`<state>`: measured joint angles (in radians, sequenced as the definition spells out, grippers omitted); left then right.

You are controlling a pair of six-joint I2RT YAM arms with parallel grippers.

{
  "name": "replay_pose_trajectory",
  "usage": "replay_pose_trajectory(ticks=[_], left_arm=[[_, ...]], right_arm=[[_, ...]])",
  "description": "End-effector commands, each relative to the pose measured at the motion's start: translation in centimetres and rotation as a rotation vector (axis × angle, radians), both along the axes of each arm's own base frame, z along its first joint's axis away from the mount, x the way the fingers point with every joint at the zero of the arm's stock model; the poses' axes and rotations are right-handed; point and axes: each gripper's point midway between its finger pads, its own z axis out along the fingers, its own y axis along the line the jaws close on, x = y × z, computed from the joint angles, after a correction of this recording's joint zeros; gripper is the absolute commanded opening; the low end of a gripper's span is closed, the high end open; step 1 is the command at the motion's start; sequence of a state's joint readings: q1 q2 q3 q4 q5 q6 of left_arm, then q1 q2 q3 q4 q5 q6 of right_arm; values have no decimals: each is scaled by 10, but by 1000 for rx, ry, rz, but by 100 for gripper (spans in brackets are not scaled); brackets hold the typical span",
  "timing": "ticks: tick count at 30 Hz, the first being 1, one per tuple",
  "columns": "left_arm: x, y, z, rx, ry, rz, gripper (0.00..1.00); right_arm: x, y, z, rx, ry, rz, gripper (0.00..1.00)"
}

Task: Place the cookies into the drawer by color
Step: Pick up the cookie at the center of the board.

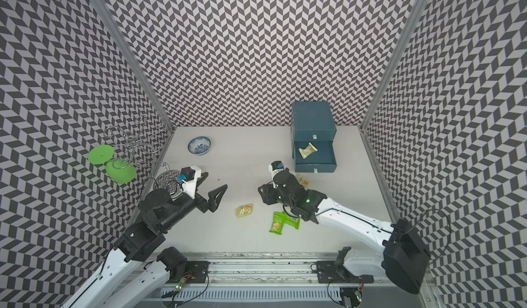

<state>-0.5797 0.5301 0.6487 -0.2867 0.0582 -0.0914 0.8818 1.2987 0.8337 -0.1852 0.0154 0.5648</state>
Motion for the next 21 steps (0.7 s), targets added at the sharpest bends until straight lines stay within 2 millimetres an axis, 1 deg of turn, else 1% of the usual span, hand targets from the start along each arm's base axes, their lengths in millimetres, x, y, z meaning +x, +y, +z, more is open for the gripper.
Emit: replay_pose_trajectory(ticks=[1, 4, 8, 10, 16, 21], left_arm=[[2, 2, -5, 7, 15, 14, 100], [2, 3, -5, 7, 15, 16, 100], [2, 3, -4, 6, 14, 17, 100], [2, 3, -5, 8, 16, 17, 100], [2, 2, -4, 6, 14, 14, 99], [2, 2, -5, 7, 15, 15, 99]], right_arm=[[-10, 15, -21, -17, 28, 52, 52], [-19, 29, -42, -31, 75, 90, 52], [-24, 48, -59, -22, 117, 125, 52], [-25, 54, -68, -33, 127, 130, 52], [-21, 61, -95, -61, 162, 116, 50], [-17, 67, -104, -55, 170, 103, 47]])
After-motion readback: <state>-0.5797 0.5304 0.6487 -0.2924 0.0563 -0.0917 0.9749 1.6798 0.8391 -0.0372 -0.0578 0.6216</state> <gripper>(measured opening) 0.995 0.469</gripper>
